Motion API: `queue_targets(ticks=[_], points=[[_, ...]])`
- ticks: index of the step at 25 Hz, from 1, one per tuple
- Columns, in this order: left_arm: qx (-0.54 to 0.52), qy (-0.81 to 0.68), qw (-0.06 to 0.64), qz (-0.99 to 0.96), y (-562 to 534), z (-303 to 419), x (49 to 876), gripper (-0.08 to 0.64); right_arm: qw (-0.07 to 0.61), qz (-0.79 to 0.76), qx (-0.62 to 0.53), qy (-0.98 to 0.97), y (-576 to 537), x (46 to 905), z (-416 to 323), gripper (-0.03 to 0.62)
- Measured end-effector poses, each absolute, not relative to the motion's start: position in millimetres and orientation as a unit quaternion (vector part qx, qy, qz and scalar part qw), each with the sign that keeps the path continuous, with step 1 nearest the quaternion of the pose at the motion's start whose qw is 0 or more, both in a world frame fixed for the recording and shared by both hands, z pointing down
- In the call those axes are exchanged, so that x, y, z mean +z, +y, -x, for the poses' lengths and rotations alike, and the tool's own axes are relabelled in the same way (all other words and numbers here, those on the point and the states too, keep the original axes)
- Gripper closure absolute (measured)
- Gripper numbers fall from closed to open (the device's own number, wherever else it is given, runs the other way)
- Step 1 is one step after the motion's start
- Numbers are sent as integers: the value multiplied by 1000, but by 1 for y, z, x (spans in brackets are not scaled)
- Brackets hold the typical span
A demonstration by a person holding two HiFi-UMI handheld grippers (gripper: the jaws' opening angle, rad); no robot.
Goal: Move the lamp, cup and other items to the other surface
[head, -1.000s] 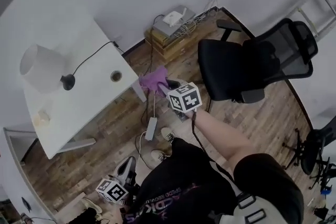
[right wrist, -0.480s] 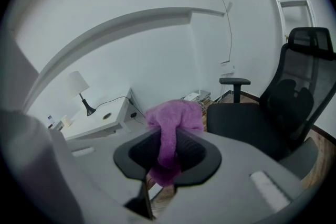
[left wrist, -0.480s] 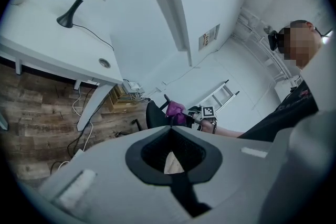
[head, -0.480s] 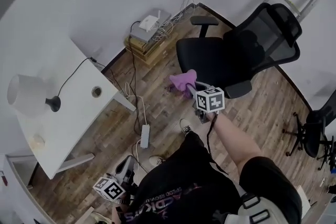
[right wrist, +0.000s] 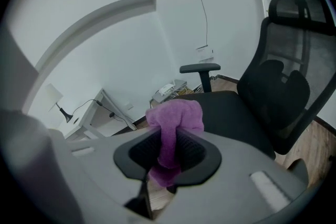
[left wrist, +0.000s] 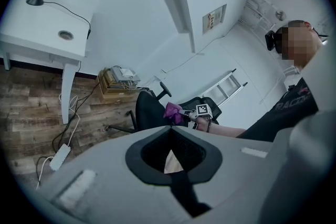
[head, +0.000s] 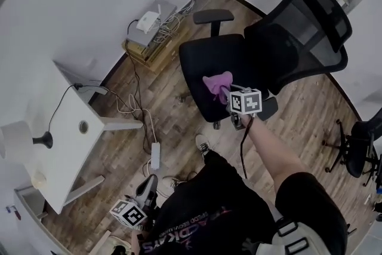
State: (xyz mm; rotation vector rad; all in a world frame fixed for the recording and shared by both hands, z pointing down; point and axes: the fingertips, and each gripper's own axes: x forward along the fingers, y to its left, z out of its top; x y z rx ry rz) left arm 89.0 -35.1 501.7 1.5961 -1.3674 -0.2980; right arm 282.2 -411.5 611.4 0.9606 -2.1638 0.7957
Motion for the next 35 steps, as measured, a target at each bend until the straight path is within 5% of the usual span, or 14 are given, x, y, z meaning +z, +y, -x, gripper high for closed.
queue_targets(ticks=[18, 25, 29, 35], points=[[-117, -622, 549, -546, -51, -137, 522, 557, 384, -405, 429, -710, -494, 760, -348, 509], [-131, -625, 565, -522, -33, -148, 535, 557, 391, -415, 442, -693, -493, 786, -342, 397], [-133, -633, 560, -518, -30, -144, 533, 557, 396, -412, 442, -692, -487, 784, -340, 396], [-139, -638, 545, -526, -41, -151, 528, 557, 269, -374, 519, -720, -484, 731, -316, 533]])
